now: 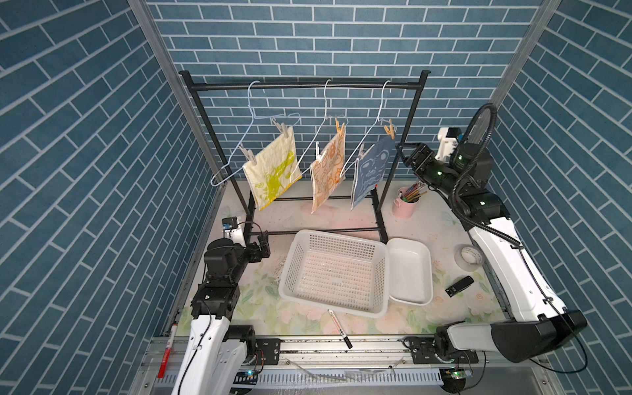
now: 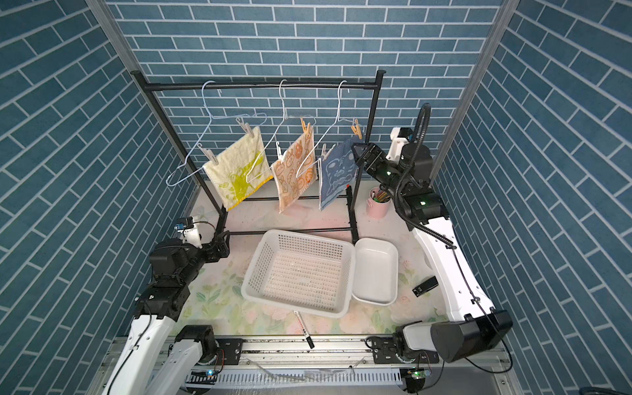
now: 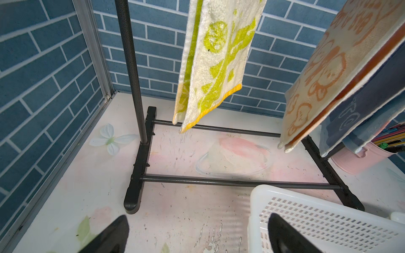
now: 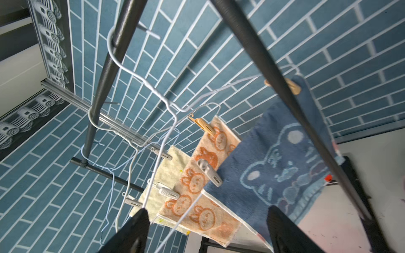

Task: Remove the clothespins securing towels to the hanger
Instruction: Pick up the hanger from the clothesline.

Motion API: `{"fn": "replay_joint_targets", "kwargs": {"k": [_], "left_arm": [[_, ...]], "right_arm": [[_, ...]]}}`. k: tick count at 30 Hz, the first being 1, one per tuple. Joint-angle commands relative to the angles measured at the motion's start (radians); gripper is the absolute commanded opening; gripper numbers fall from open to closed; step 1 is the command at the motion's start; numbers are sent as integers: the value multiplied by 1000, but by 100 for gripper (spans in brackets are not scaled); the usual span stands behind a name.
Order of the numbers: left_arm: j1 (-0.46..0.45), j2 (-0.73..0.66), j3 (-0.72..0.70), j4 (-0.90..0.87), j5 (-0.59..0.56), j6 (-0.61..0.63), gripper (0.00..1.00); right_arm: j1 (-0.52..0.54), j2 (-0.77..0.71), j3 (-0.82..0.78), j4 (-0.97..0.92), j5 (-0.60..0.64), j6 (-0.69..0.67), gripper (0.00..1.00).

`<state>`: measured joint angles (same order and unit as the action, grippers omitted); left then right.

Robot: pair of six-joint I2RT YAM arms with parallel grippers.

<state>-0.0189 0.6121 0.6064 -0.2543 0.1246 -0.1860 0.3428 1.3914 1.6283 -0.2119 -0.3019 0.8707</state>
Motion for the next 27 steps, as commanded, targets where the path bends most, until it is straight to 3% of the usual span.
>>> {"fn": "replay_joint_targets", "kwargs": {"k": [1, 11, 15, 21, 27], "left_arm": [[10, -20, -5, -11, -2, 12, 99], [22, -25, -5, -13, 7, 8, 100], [27, -25, -5, -16, 7, 5, 100], [31, -20, -4, -15, 18, 2, 100], [45, -17, -7, -9, 25, -4, 100]], "right_arm": [[46, 64, 95, 44, -4, 53, 83], [119, 273, 333, 62, 14, 71, 75], [127, 334, 375, 91, 47, 84, 59], [134, 426, 469, 87, 20, 116, 45], [140, 436, 477, 101, -9, 120, 21]]}}
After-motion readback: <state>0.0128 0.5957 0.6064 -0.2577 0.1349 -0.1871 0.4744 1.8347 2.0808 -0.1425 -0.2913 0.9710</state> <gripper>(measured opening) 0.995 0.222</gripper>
